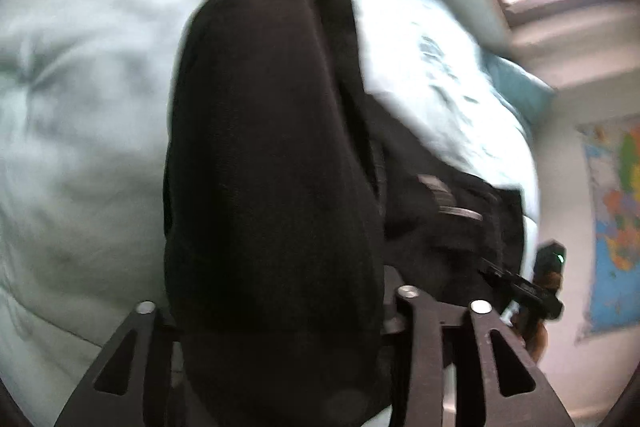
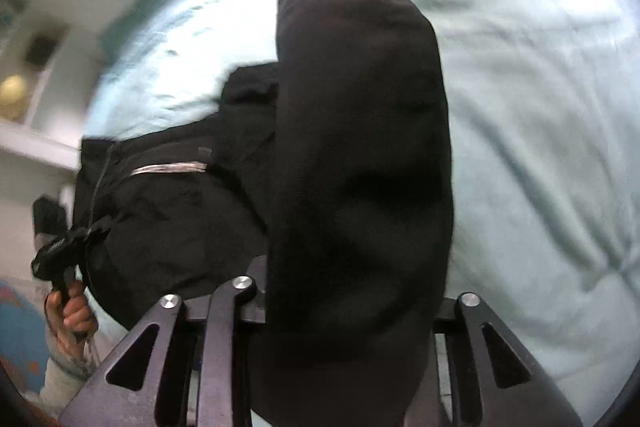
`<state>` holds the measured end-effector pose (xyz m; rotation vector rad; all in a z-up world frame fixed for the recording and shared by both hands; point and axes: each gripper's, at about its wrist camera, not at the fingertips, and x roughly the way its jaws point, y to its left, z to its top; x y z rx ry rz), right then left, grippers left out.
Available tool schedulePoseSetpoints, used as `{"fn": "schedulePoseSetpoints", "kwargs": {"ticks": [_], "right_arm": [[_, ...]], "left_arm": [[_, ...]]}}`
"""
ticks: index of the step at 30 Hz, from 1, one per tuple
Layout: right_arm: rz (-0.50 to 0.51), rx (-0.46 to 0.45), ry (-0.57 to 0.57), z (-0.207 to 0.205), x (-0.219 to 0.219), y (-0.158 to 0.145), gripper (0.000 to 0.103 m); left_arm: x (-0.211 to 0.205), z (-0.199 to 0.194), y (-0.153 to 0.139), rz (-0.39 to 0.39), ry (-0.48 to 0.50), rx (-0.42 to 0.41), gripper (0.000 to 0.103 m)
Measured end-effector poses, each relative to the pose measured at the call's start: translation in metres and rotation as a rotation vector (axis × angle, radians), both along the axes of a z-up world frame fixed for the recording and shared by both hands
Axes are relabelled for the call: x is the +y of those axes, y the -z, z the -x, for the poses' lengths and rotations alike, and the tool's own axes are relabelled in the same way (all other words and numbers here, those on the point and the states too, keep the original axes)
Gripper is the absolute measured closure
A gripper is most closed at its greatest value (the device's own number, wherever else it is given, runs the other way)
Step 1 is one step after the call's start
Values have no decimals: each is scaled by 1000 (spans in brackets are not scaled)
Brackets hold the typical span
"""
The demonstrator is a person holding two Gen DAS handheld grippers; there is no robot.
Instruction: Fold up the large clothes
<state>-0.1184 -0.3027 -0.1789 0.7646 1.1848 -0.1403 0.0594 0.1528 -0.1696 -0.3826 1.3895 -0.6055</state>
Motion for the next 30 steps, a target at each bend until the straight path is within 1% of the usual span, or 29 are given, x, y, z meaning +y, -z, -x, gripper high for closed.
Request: {"fn": "schedulePoseSetpoints", "kwargs": {"ticks": [1, 2, 4, 5, 6, 7, 9, 10, 11, 12, 14, 15, 16, 17, 18, 19, 20, 21, 22, 23, 24, 25, 26, 27, 29, 30], "right_arm": [[-27, 16, 50, 6, -8, 11, 47], [-64, 28, 107, 12, -17, 21, 43], [-156, 3, 208, 27, -34, 33, 42], [-205, -22, 243, 35, -41, 35, 42], [-222, -31, 256, 36, -43, 34, 42], [-214, -30, 267, 40, -45, 32, 42], [-148, -16, 285, 41, -42, 21, 37], [-132, -19, 292, 48, -44, 15, 36], [-117, -21, 288, 59, -46, 9, 36], [-73, -21, 273, 60, -40, -3, 36], [55, -8, 211, 59, -24, -30, 36], [96, -9, 178, 66, -21, -40, 36], [149, -13, 135, 64, -7, -52, 36], [187, -17, 102, 78, -8, -59, 36], [225, -23, 57, 76, 7, -66, 36], [243, -25, 11, 71, 24, -69, 34], [252, -19, -29, 68, 36, -70, 34], [258, -8, -52, 69, 41, -60, 34], [266, 19, -76, 61, 53, -50, 34], [269, 49, -94, 57, 62, -39, 34], [269, 91, -109, 49, 71, -25, 34], [277, 125, -121, 44, 78, -13, 33], [305, 160, -132, 39, 84, -3, 32], [328, 181, -143, 35, 89, 5, 30], [339, 187, -154, 29, 94, 11, 24], [332, 181, -153, 28, 95, 12, 16]], "left_arm": [[15, -1, 15, 31, -55, 35, 47], [27, -2, 25, 77, -98, 76, 46], [41, -3, 32, 135, -139, 114, 46], [45, -2, 31, 137, -142, 120, 45], [47, 1, 29, 127, -137, 121, 45], [54, 3, 25, 113, -128, 114, 45], [65, 3, 12, 85, -118, 90, 45], [73, 3, 4, 61, -127, 70, 45], [82, 1, -5, 18, -145, 44, 45], [90, 3, -17, -28, -154, 8, 45], [99, 13, -48, -85, -159, -76, 46], [94, 15, -62, -104, -144, -115, 46], [91, 20, -73, -124, -112, -149, 46], [85, 27, -84, -154, -68, -179, 46], [54, 29, -94, -171, -36, -197, 46], [56, 33, -98, -173, -5, -208, 46], [39, 41, -97, -179, 53, -218, 46], [30, 45, -93, -199, 88, -222, 46], [14, 53, -86, -244, 132, -222, 46], [-2, 56, -71, -320, 178, -214, 46], [-19, 61, -55, -376, 210, -195, 46], [-25, 61, -40, -420, 241, -171, 46], [-28, 60, -23, -466, 265, -154, 46], [-31, 59, -15, -477, 279, -140, 44], [-31, 50, 2, -482, 292, -94, 43], [-30, 48, 3, -477, 288, -79, 41]]}}
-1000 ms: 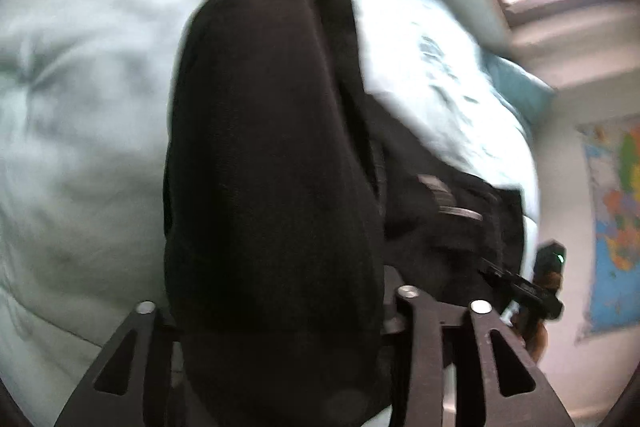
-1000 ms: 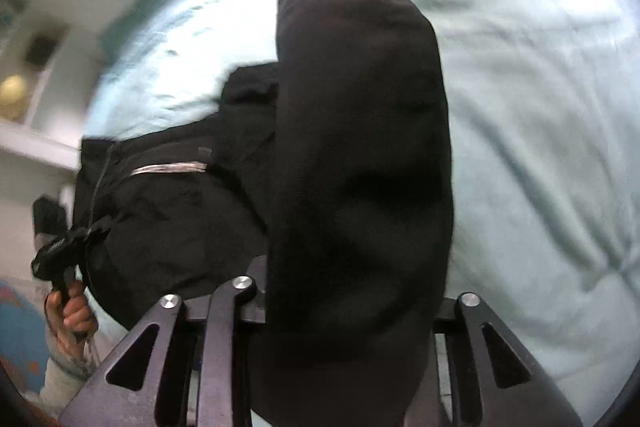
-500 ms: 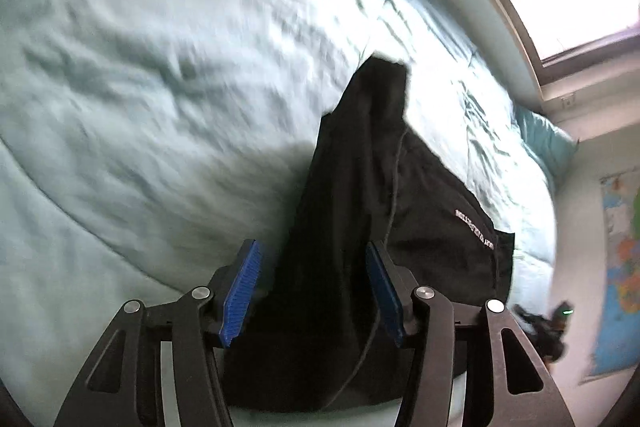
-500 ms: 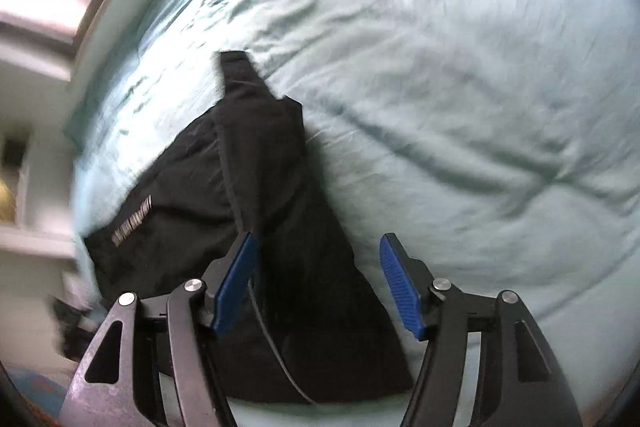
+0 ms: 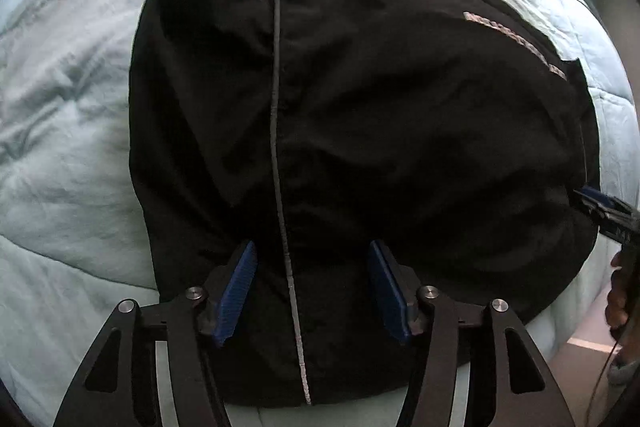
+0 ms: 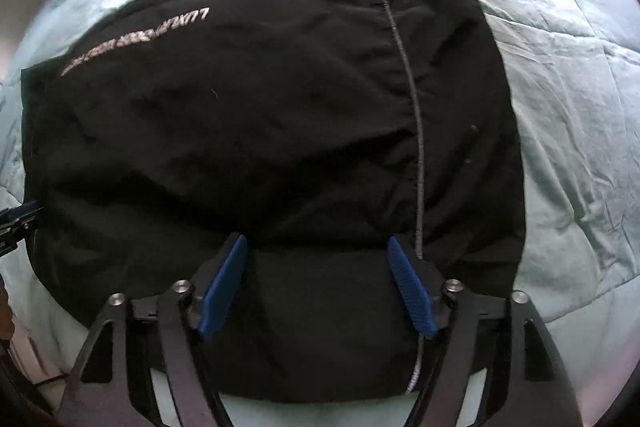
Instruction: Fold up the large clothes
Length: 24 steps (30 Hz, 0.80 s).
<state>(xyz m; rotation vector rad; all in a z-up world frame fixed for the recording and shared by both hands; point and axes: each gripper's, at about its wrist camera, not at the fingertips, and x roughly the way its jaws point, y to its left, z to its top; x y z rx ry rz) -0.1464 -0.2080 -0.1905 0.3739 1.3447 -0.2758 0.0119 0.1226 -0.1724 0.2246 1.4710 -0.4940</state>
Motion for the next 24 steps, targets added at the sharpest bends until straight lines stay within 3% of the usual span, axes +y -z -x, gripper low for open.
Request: {"fn": "schedulePoseSetpoints", "kwargs": {"ticks": [1, 3, 6, 9, 14, 18, 20, 24], "right_arm": [[-11, -6, 4, -1, 1, 1, 11], [7, 0, 11, -1, 5, 4, 9], [28, 22, 34, 3, 11, -1, 9], [12, 12, 70, 14, 14, -21, 10], [84, -110, 71, 35, 35, -97, 10], [202, -200, 34, 33, 55, -161, 10], [240, -244, 32, 33, 68, -195, 10], [237, -284, 58, 41, 84, -243, 10]], "left_arm": [[1, -3, 0, 6, -13, 17, 39], [1, -5, -2, 7, -42, 22, 38], [2, 4, -13, -16, -72, -26, 38], [1, 24, -44, -41, -86, -80, 38], [6, 56, -130, -8, -81, -258, 38], [-1, 78, -218, 41, -69, -470, 38], [-8, 89, -247, 41, -86, -544, 38], [-13, 98, -281, -10, -144, -600, 38]]}}
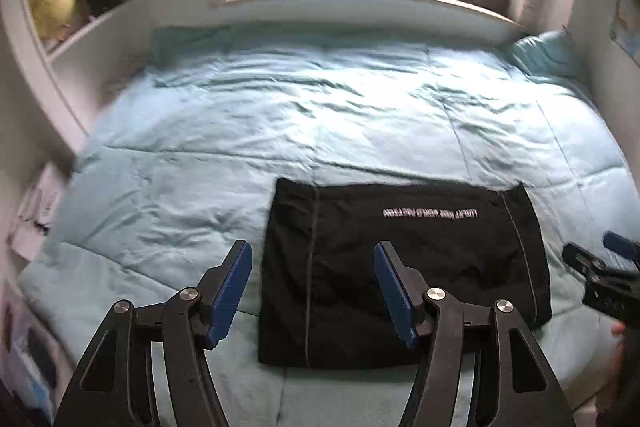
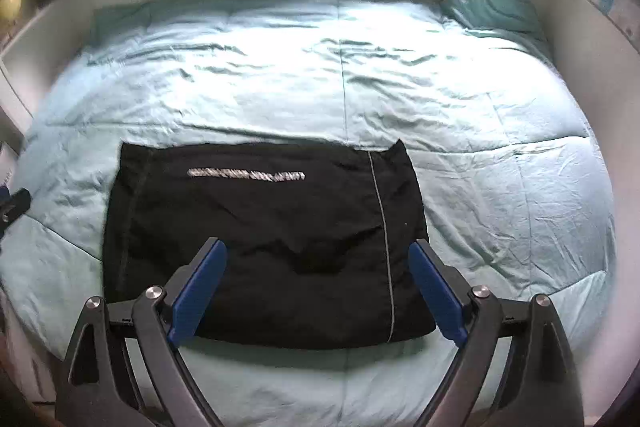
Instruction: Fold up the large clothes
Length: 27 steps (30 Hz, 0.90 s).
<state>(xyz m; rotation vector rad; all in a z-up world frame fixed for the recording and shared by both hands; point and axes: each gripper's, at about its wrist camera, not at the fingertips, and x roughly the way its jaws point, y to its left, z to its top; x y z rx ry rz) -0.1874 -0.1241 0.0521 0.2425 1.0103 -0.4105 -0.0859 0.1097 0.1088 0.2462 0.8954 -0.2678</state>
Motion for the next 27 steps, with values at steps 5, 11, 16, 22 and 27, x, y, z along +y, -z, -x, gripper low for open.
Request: {"fn": "schedulePoseSetpoints", "kwargs": {"ticks": [5, 11, 16, 22, 27], "right_arm": [[-1, -44, -21, 12, 20, -27, 10], [-9, -55, -25, 18, 33, -37, 10], [-55, -17, -14, 17, 28, -23, 10], [-77, 15, 1, 17, 27, -8, 10], [-78, 27, -5, 16, 25, -3, 10]], "left_arm": [[-1, 20, -30, 60, 5, -40, 38], [-9, 28, -21, 49, 9, -29, 38], [-13, 29, -10, 44, 5, -6, 38], [-15, 28, 3, 21, 4, 17, 38], [-12, 26, 9, 24, 1, 38, 38]]}}
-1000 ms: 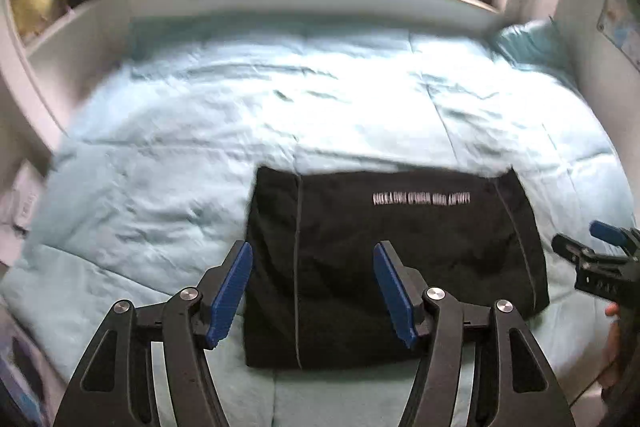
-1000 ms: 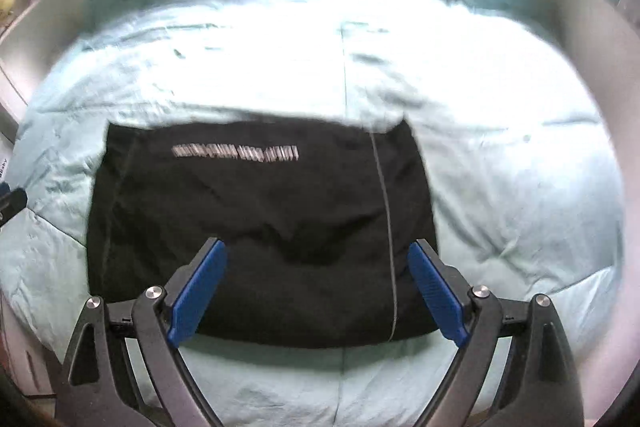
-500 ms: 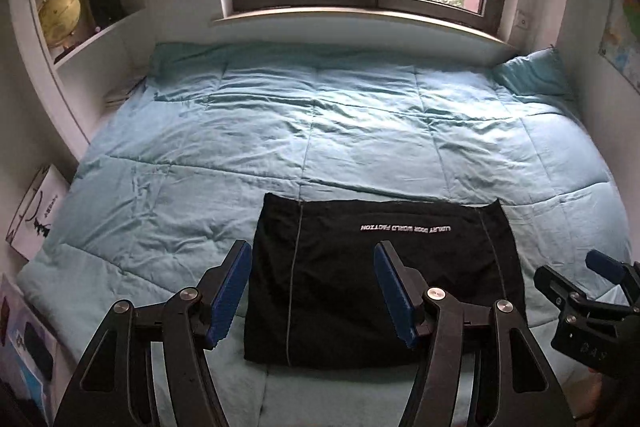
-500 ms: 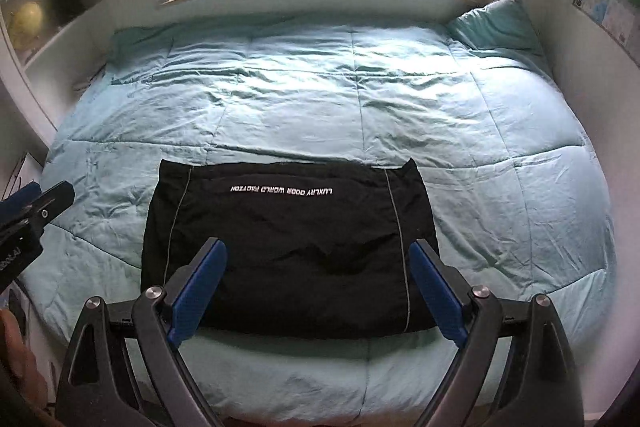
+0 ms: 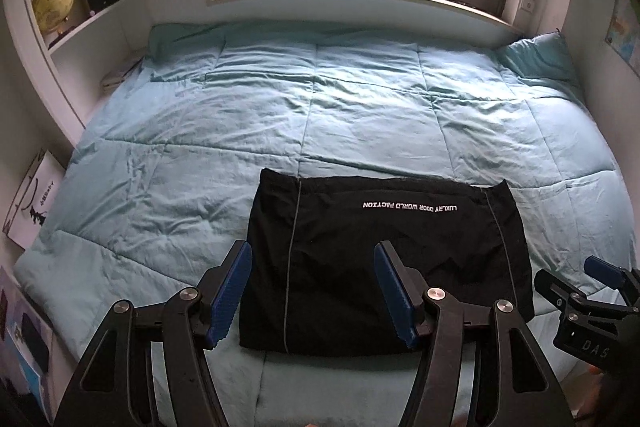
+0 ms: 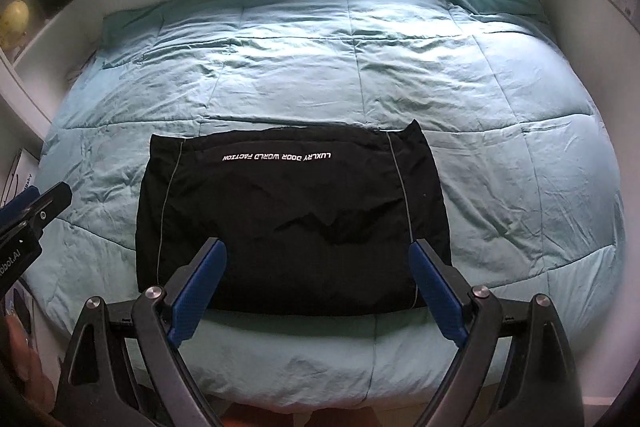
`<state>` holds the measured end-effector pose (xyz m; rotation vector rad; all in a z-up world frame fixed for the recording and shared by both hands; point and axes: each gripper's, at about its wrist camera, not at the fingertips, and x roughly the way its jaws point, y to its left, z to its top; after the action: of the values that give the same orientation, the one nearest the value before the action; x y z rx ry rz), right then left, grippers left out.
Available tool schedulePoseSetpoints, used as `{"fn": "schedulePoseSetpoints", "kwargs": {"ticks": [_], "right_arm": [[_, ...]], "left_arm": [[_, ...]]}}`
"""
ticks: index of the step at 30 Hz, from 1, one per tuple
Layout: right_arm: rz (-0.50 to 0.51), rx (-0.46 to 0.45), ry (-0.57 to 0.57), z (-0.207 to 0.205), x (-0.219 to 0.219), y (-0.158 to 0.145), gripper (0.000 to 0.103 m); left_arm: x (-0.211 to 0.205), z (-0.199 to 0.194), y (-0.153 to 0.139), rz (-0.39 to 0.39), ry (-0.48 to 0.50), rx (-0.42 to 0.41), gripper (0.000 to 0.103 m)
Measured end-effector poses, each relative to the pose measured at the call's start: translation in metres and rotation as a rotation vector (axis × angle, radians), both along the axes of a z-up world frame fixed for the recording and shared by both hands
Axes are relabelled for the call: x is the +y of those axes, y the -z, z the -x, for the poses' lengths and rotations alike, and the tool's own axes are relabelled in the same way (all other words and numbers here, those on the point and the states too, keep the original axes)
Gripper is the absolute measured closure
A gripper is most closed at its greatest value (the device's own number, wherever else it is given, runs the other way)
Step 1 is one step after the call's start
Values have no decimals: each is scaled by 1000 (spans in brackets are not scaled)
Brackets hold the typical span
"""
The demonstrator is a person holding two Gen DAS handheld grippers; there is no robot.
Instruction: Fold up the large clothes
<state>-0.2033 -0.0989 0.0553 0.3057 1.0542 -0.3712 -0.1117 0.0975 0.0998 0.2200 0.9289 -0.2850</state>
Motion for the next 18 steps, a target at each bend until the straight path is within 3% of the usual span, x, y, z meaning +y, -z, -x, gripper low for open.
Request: {"fn": "schedulePoseSetpoints", "kwargs": {"ticks": [18], "right_arm": [[-29, 23, 12, -1, -1, 13, 10]], "left_arm": [[2, -8, 12, -12, 26, 40, 38]]}}
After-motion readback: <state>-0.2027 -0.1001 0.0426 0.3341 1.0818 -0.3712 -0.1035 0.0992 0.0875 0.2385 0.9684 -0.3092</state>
